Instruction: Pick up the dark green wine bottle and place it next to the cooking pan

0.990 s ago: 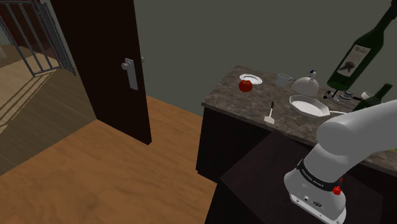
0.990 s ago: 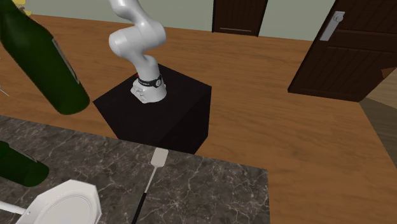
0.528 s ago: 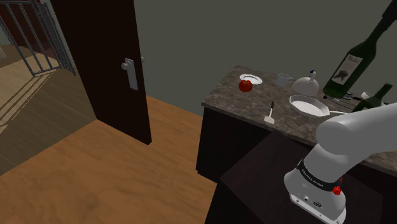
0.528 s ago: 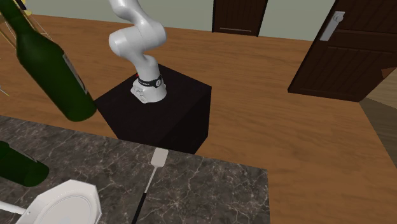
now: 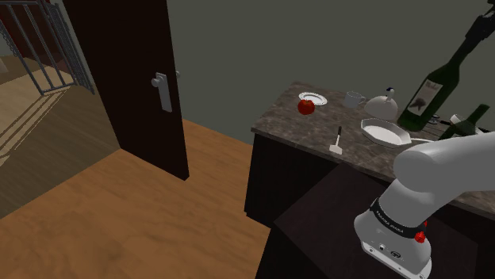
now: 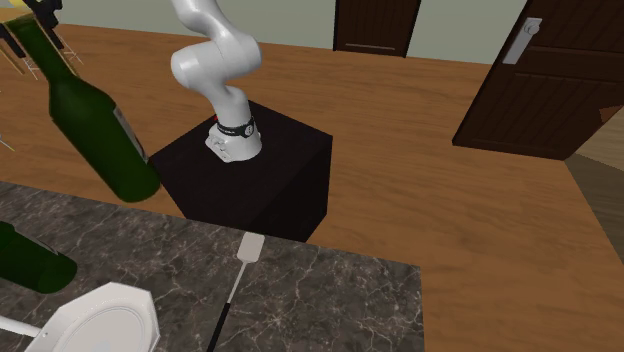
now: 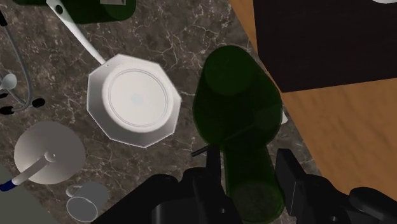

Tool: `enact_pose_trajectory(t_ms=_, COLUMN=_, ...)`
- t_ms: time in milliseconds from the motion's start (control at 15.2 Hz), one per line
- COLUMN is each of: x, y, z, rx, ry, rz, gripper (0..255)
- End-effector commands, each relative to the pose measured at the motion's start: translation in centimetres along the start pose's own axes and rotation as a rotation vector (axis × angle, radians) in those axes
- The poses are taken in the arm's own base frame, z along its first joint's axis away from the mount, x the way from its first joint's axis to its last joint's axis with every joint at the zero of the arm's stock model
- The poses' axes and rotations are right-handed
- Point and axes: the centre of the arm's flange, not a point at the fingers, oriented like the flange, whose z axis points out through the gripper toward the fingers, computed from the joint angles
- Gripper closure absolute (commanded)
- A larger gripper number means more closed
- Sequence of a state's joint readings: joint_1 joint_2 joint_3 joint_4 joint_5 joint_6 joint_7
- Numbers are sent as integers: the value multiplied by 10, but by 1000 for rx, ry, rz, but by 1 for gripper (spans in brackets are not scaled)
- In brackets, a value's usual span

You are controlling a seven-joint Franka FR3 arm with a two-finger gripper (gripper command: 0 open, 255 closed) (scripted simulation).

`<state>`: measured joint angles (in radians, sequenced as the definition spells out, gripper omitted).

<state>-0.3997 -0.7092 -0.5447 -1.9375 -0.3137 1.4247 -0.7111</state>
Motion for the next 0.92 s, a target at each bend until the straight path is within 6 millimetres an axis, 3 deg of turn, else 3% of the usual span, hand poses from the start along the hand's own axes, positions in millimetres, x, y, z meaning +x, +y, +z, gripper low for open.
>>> enact_pose_trajectory(t_ms=0, x=-1, y=-1, z=11, rx=0, ry=1, rz=0, gripper=255)
enact_pose_trajectory(t_ms=858, x=-8, y=-3, z=79, rx=0, ry=1, rz=0, gripper=255)
